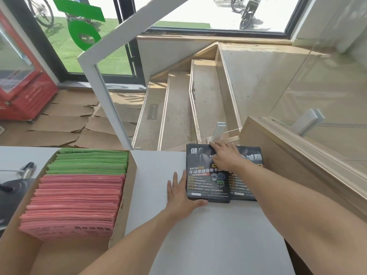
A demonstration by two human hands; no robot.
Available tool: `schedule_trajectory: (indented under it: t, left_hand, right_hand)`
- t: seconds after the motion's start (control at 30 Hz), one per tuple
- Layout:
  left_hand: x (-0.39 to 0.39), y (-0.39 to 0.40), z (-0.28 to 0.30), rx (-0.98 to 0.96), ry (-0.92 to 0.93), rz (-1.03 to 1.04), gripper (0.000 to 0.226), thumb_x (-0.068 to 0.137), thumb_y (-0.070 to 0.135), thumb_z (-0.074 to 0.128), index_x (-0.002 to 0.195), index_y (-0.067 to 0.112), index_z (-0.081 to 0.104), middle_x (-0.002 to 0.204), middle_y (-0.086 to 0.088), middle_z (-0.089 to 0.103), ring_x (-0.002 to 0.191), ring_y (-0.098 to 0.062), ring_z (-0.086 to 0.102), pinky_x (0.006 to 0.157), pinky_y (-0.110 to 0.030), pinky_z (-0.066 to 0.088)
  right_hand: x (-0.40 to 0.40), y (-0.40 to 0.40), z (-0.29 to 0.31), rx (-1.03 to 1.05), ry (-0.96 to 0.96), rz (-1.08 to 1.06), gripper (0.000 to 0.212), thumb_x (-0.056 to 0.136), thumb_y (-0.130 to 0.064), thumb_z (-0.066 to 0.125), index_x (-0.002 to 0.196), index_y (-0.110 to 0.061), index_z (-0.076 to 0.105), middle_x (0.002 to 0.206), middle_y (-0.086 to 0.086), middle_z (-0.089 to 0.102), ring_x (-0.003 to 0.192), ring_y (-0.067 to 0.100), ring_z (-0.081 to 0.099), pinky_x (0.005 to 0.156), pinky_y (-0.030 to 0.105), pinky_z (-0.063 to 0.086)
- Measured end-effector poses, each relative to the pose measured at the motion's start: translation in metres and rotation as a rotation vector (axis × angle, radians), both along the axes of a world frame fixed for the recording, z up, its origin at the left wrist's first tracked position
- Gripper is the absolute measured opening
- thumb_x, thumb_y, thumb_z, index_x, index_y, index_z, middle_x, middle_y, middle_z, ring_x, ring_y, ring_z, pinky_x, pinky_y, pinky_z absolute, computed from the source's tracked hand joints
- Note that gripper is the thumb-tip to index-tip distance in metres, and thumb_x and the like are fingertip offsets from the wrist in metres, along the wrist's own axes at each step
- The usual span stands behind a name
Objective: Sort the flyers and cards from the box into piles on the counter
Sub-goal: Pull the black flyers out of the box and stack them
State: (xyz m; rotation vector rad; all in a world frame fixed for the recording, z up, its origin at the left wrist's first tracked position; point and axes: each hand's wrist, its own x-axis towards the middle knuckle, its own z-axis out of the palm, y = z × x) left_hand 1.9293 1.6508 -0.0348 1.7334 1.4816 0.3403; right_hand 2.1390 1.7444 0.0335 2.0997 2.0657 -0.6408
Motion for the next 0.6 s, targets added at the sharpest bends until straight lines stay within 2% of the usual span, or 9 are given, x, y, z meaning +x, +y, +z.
schedule_trajectory:
  t: [0.07, 0.17, 0.23, 0.33, 0.43, 0.6]
  left_hand:
    - [0.003, -0.002, 0.004, 0.01, 0.021, -0.005, 0.119, 0.079, 0.061, 0.074, 0.159, 0.028, -0.008, 0.168, 0.011, -0.006, 0.147, -0.007, -0.029, 0.12, -0.035, -0.022]
    - [0.005, -0.003, 0.006, 0.002, 0.021, 0.013, 0.118, 0.081, 0.059, 0.073, 0.159, 0.028, -0.01, 0.159, 0.02, -0.005, 0.137, 0.002, -0.032, 0.12, -0.035, -0.022]
    - [0.005, -0.003, 0.005, 0.011, 0.049, 0.015, 0.124, 0.079, 0.062, 0.074, 0.157, 0.028, -0.016, 0.164, 0.016, -0.012, 0.141, -0.001, -0.033, 0.12, -0.035, -0.023]
    - [0.008, -0.004, 0.0, 0.018, 0.112, 0.004, 0.142, 0.065, 0.071, 0.078, 0.156, 0.025, -0.022, 0.167, 0.01, -0.017, 0.149, -0.011, -0.029, 0.12, -0.041, -0.023]
    - [0.019, -0.002, 0.002, 0.017, 0.121, 0.036, 0.146, 0.059, 0.074, 0.079, 0.159, 0.021, -0.014, 0.168, 0.007, -0.013, 0.151, -0.015, -0.026, 0.119, -0.049, -0.023]
    - [0.021, 0.002, -0.002, 0.033, 0.137, 0.031, 0.141, 0.06, 0.075, 0.079, 0.16, 0.021, -0.005, 0.169, 0.005, -0.004, 0.153, -0.018, -0.021, 0.118, -0.055, -0.021]
  right_hand:
    - [0.0, 0.003, 0.001, 0.011, -0.021, 0.017, 0.064, 0.094, -0.024, 0.039, 0.156, -0.024, 0.025, 0.159, 0.007, 0.031, 0.147, 0.028, 0.022, 0.124, 0.047, 0.007]
    - [-0.001, 0.009, 0.002, 0.019, -0.035, 0.034, 0.058, 0.093, -0.024, 0.044, 0.15, -0.02, 0.037, 0.15, 0.008, 0.043, 0.14, 0.028, 0.034, 0.122, 0.046, 0.015]
    - [-0.002, 0.011, 0.003, 0.028, -0.058, 0.063, 0.054, 0.092, -0.025, 0.045, 0.146, -0.019, 0.042, 0.146, 0.007, 0.049, 0.136, 0.027, 0.04, 0.119, 0.044, 0.02]
    - [-0.001, 0.014, 0.002, 0.044, -0.11, 0.125, 0.054, 0.094, -0.027, 0.044, 0.147, -0.017, 0.039, 0.148, 0.009, 0.048, 0.138, 0.027, 0.04, 0.122, 0.043, 0.016]
    - [-0.001, 0.017, 0.002, 0.022, -0.122, 0.167, 0.058, 0.096, -0.027, 0.043, 0.152, -0.016, 0.034, 0.153, 0.01, 0.043, 0.144, 0.027, 0.034, 0.124, 0.041, 0.007]
    - [-0.004, 0.018, 0.009, 0.002, -0.142, 0.191, 0.053, 0.095, -0.024, 0.045, 0.147, -0.017, 0.039, 0.144, 0.011, 0.051, 0.134, 0.03, 0.044, 0.118, 0.042, 0.025]
